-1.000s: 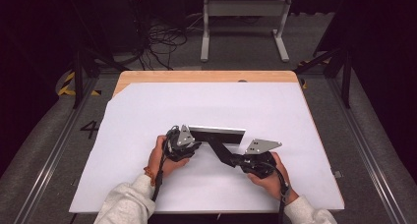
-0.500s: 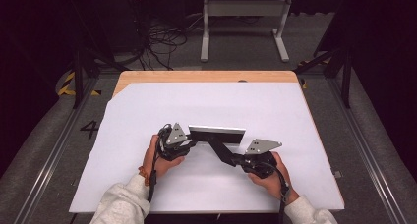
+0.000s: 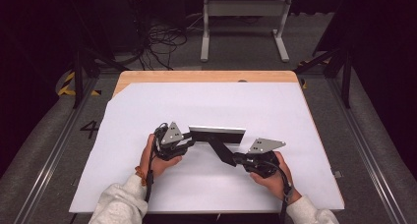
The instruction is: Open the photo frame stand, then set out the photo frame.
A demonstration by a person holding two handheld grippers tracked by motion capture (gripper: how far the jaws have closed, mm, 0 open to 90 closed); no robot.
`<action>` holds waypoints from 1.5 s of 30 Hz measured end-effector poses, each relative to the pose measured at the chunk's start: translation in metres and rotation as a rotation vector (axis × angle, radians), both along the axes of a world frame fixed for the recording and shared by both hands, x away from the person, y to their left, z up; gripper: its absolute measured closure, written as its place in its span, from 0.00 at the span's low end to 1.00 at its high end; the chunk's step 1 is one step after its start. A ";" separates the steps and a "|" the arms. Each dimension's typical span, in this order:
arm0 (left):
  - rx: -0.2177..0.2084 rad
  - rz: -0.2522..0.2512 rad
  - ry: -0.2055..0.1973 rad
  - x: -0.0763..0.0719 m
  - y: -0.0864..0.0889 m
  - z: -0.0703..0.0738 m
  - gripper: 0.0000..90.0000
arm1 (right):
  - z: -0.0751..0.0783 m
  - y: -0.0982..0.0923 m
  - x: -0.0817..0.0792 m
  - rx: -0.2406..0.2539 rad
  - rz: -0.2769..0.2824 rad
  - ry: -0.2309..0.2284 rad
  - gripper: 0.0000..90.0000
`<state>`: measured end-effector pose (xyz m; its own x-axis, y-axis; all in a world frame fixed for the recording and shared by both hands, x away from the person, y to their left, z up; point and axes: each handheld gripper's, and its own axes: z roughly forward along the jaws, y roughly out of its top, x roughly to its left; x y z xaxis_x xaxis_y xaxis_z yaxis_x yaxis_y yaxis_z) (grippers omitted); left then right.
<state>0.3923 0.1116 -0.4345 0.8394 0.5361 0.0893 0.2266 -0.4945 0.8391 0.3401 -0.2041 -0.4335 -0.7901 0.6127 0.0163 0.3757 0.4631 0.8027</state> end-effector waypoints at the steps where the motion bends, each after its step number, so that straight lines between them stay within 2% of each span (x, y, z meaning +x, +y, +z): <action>1: -0.005 -0.003 -0.002 0.000 0.001 0.001 0.79 | 0.004 -0.002 -0.001 0.007 -0.003 -0.012 0.91; 6: -0.036 -0.021 0.005 0.000 0.004 0.005 0.78 | 0.010 -0.006 -0.003 0.016 -0.007 -0.030 0.91; 16: -0.045 -0.035 0.006 0.000 0.007 0.006 0.79 | 0.021 -0.010 -0.006 -0.015 -0.026 -0.105 0.90; 25: -0.076 -0.032 0.009 -0.001 0.010 0.009 0.79 | 0.021 -0.015 -0.002 -0.010 -0.061 -0.121 0.89; 29: -0.066 -0.035 0.003 -0.001 0.009 0.008 0.82 | 0.021 -0.018 0.001 -0.003 -0.082 -0.126 0.89; 35: -0.074 -0.032 0.011 -0.001 0.009 0.009 0.82 | 0.023 -0.020 0.001 0.003 -0.104 -0.144 0.89; 45: -0.069 -0.033 -0.008 -0.001 0.005 0.011 0.81 | 0.024 -0.024 0.003 0.029 -0.133 -0.168 0.86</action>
<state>0.3916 0.1166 -0.4231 0.8563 0.5131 0.0596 0.2042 -0.4423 0.8733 0.3433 -0.2281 -0.4090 -0.6953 0.7131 -0.0891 0.2920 0.3937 0.8716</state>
